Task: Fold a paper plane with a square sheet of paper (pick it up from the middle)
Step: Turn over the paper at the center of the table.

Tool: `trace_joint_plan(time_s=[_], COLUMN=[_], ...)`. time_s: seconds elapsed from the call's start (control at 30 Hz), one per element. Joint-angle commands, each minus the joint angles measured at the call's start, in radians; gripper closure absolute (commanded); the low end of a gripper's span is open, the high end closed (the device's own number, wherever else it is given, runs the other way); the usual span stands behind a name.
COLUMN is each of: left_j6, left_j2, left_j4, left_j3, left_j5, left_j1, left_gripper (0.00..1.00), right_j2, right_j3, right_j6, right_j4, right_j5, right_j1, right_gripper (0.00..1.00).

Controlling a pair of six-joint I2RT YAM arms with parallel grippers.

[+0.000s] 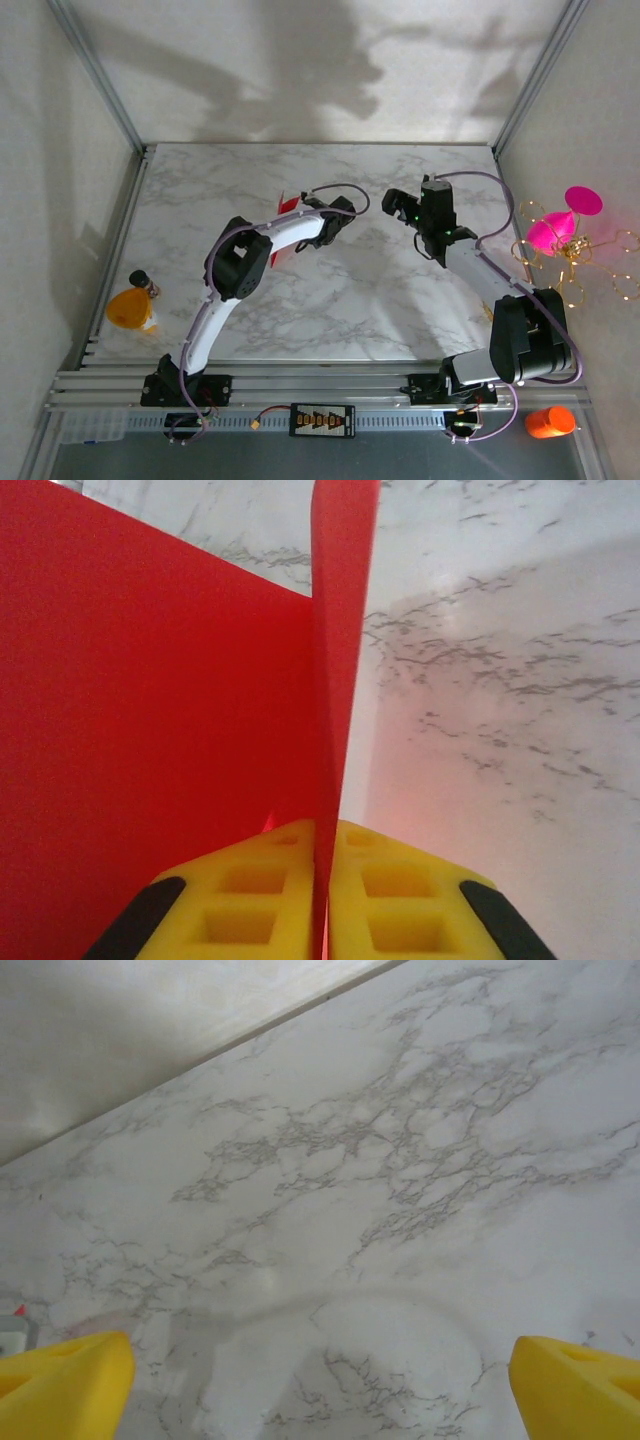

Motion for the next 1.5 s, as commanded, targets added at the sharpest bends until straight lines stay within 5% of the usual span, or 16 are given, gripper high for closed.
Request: trace_joint_plan(time_s=[0.0, 0.57, 1.0, 1.17, 1.47], left_j6=[-0.026, -0.096, -0.204, -0.227, -0.35], left_j2=[0.039, -0.012, -0.283, -0.432, -0.515], left_j4=[-0.045, 0.026, 0.367, 0.457, 0.572], left_j3=[0.036, 0.023, -0.155, -0.33, -0.615], left_j5=[-0.011, 0.216, 0.881, 0.878, 0.865], left_j1=[-0.019, -0.04, -0.058, 0.022, 0.211], left_gripper=[0.88, 0.65, 0.58, 0.62, 0.82], right_j2=[0.009, 0.037, 0.046, 0.071, 0.116], right_j3=[-0.013, -0.014, -0.016, -0.01, -0.014], right_j6=[0.038, 0.089, 0.127, 0.111, 0.116], right_j4=[0.005, 0.007, 0.016, 0.041, 0.073], right_j5=[-0.038, -0.07, -0.096, -0.168, -0.278], right_j1=[-0.013, -0.027, -0.06, -0.06, -0.059], right_gripper=[0.04, 0.07, 0.08, 0.08, 0.11])
